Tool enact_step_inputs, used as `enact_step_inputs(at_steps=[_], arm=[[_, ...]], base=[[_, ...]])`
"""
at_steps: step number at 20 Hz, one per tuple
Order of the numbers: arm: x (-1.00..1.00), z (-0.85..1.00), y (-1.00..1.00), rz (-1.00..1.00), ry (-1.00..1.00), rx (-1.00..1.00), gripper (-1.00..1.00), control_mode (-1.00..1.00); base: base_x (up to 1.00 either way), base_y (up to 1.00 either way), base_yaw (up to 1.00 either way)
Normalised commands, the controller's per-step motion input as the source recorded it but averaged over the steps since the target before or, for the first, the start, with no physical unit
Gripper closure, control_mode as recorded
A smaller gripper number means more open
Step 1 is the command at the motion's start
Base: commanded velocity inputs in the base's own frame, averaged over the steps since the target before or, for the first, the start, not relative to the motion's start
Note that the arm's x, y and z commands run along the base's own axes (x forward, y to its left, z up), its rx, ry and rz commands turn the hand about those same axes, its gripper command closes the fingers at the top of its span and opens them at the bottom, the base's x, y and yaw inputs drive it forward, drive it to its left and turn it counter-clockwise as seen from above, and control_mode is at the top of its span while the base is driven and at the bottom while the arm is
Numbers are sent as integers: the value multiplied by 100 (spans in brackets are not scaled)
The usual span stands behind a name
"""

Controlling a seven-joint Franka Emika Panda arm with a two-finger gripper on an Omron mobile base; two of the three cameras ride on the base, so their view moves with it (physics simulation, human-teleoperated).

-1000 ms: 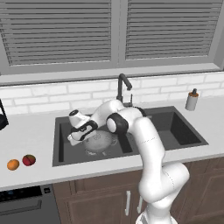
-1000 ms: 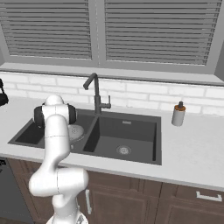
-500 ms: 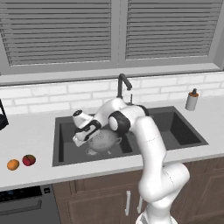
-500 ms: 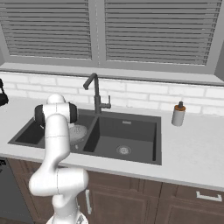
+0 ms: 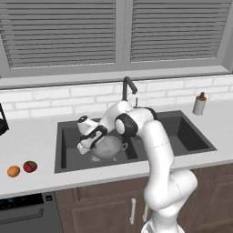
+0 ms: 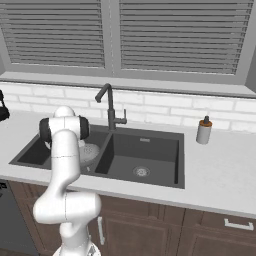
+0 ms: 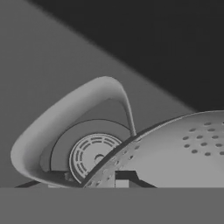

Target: Put the colander in the sink, put the mango, tangerine in the colander, and turn on the sink faucet and pour water over the colander.

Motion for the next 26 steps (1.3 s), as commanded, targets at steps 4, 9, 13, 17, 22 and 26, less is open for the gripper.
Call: enact_step_inputs(at_steps=[4, 9, 13, 17, 22, 26], arm=[[0, -6, 0, 5, 0, 7, 100, -100], [0, 2, 7, 2, 0, 1, -100, -100], [-9, 15, 5, 0, -5, 0, -100, -100], [-21, 29, 13, 0, -8, 0, -100, -100], [-24, 49, 13, 0, -5, 0, -100, -100], [-45, 48, 12, 0, -4, 7, -100, -100]], base=[[0, 0, 0], [0, 0, 0], [0, 0, 0], [0, 0, 0], [0, 0, 0], [0, 0, 0]])
